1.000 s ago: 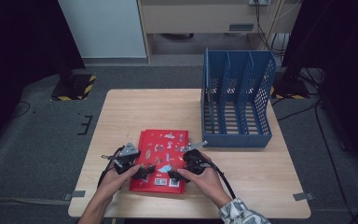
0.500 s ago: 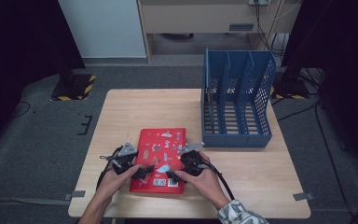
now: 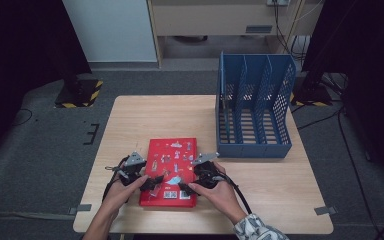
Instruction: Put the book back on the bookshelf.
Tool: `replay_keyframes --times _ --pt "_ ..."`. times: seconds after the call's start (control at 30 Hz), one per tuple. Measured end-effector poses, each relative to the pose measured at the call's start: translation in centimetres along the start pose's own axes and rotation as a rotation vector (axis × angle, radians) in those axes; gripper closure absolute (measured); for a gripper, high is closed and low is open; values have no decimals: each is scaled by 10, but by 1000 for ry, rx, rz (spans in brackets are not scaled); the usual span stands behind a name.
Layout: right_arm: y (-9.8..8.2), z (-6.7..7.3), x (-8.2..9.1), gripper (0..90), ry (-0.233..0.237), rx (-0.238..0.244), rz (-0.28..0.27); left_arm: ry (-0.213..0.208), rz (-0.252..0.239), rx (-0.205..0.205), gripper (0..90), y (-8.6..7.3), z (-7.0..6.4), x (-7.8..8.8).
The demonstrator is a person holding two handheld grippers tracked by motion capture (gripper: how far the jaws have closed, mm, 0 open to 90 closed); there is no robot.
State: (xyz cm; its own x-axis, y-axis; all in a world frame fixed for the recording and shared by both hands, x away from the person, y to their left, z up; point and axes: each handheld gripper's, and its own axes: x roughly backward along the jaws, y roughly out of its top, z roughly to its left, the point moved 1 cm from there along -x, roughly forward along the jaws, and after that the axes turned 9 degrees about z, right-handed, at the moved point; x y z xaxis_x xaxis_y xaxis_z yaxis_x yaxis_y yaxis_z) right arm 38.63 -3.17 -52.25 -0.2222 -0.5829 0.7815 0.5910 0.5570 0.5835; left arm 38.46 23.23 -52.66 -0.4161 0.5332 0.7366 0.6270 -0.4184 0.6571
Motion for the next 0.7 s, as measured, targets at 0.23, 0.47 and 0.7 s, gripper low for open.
replay_keyframes --times 0.23,0.47,0.7 --pt "-1 2 -1 24 -8 15 -7 -38 12 27 0 -1 4 -1" --pt "-1 2 -1 23 -7 22 -14 -16 26 24 25 3 3 2" --pt "2 2 0 24 3 -4 -4 1 4 67 118 6 4 8"
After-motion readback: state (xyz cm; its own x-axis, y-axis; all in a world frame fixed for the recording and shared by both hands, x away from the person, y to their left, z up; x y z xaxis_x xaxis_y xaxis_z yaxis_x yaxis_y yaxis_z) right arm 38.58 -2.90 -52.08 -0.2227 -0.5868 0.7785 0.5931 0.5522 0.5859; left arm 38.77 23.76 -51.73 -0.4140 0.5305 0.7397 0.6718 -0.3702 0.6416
